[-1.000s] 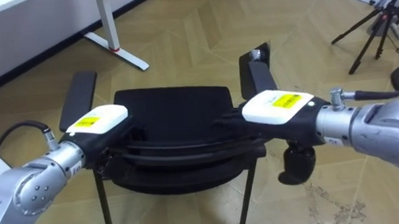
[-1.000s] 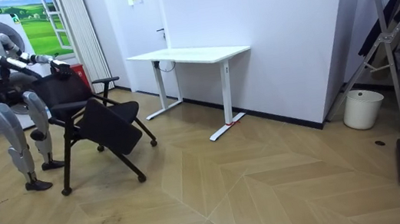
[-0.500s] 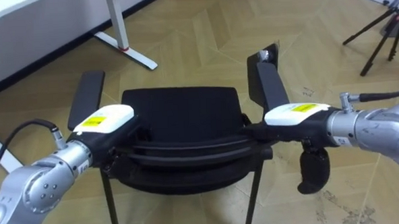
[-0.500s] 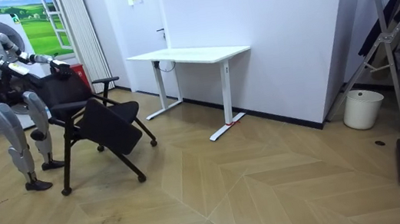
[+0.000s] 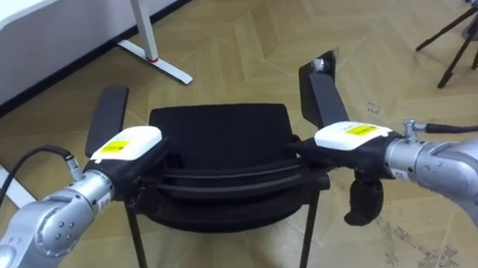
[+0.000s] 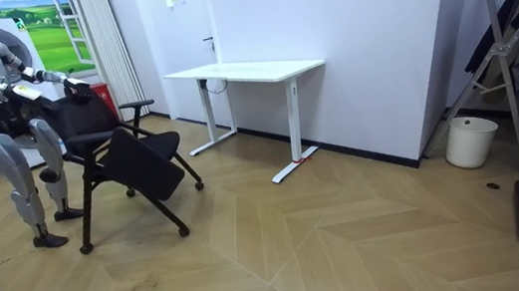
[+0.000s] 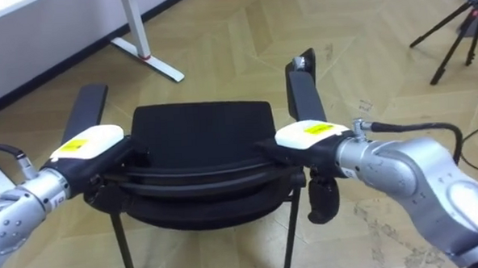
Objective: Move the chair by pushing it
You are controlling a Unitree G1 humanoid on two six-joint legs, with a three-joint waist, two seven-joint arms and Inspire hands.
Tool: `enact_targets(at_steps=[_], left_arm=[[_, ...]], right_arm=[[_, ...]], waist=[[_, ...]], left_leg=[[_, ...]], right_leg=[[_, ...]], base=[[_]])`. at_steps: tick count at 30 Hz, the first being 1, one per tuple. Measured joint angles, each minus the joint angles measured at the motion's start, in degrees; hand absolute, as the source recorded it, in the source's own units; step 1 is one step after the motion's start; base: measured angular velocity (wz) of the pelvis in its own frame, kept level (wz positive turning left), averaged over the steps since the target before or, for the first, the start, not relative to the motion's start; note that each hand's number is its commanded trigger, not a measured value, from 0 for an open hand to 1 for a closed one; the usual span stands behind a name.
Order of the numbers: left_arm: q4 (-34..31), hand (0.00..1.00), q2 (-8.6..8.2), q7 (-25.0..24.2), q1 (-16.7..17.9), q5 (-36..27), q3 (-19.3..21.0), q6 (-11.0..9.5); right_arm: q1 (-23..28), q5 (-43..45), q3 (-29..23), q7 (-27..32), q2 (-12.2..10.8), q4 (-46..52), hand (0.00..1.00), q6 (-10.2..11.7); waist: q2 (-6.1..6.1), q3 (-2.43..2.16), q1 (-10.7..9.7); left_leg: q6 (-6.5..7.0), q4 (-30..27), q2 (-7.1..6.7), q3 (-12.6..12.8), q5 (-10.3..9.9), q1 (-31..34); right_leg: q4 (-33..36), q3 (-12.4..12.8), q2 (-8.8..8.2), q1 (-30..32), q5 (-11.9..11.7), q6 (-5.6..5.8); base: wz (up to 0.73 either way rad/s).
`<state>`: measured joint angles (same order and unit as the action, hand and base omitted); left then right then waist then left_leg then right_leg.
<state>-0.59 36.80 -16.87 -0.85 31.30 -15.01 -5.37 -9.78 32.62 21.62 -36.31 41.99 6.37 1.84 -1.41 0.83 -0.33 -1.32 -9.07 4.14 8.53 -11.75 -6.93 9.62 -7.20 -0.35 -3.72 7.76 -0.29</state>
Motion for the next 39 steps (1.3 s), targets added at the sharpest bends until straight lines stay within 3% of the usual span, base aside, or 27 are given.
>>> enact_targets(at_steps=[6, 11, 25, 26, 27, 39], left_arm=[[0.0, 1.00, -0.76, 0.2, 0.0, 0.0, -0.9, 0.1], [0.1, 1.00, -1.01, -0.1, 0.2, 0.0, -1.0, 0.0], [0.3, 1.00, -1.97, -1.4, -0.9, 1.0, -0.9, -0.8], [0.2, 1.00, -2.01, -1.5, -0.9, 1.1, -0.9, -0.9], [-0.1, 1.00, -2.18, -1.7, -0.9, 1.4, -0.9, -0.8], [-1.2, 1.00, -2.63, -2.4, -1.0, 2.1, -0.7, -0.6]], right_arm=[[0.0, 1.4, 0.0, 2.8, -2.1, -4.0, 0.00, -0.7], [-0.1, 1.3, 0.0, 4.6, -3.4, -5.6, 0.00, -0.7], [-0.2, 3.7, 0.0, 5.0, -8.4, -5.7, 0.00, -0.7], [-0.2, 3.9, 0.0, 5.0, -8.7, -5.7, 0.24, -0.7], [-0.2, 3.9, 0.1, 5.0, -8.8, -5.7, 1.00, -0.7], [-0.2, 7.8, 0.1, 5.1, -10.8, -5.7, 1.00, -1.9]], waist=[[0.61, -0.37, 0.6], [0.55, -0.41, 0.7], [-0.39, 0.06, 1.9], [-0.38, 0.06, 2.0], [-0.37, 0.06, 2.2], [-0.37, 0.05, 2.2]], left_leg=[[0.00, -0.4, -0.04, -0.2, 0.0, 0.3], [-0.02, -0.4, -0.13, -0.7, 0.0, 0.4], [-0.03, -0.4, -0.64, -1.1, 0.0, 0.6], [-0.03, -0.4, -0.65, -1.2, 0.0, 0.6], [-0.03, -0.4, -0.65, -1.3, 0.0, 0.7], [-0.03, -0.4, -0.68, -2.4, 0.0, 1.4]], right_leg=[[0.0, -0.8, -0.17, 0.1, 0.0, 0.00], [0.2, -0.8, -0.25, 0.0, 0.0, 0.00], [0.1, -0.8, -0.61, 0.0, 0.2, 0.29], [0.1, -0.9, -0.61, 0.0, 0.2, 0.30], [0.1, -1.0, -0.62, 0.0, 0.2, 0.31], [0.1, -2.0, -0.70, 0.5, 0.3, 0.32]], base=[[0.05], [0.03], [0.00], [0.03], [0.04], [0.04]])
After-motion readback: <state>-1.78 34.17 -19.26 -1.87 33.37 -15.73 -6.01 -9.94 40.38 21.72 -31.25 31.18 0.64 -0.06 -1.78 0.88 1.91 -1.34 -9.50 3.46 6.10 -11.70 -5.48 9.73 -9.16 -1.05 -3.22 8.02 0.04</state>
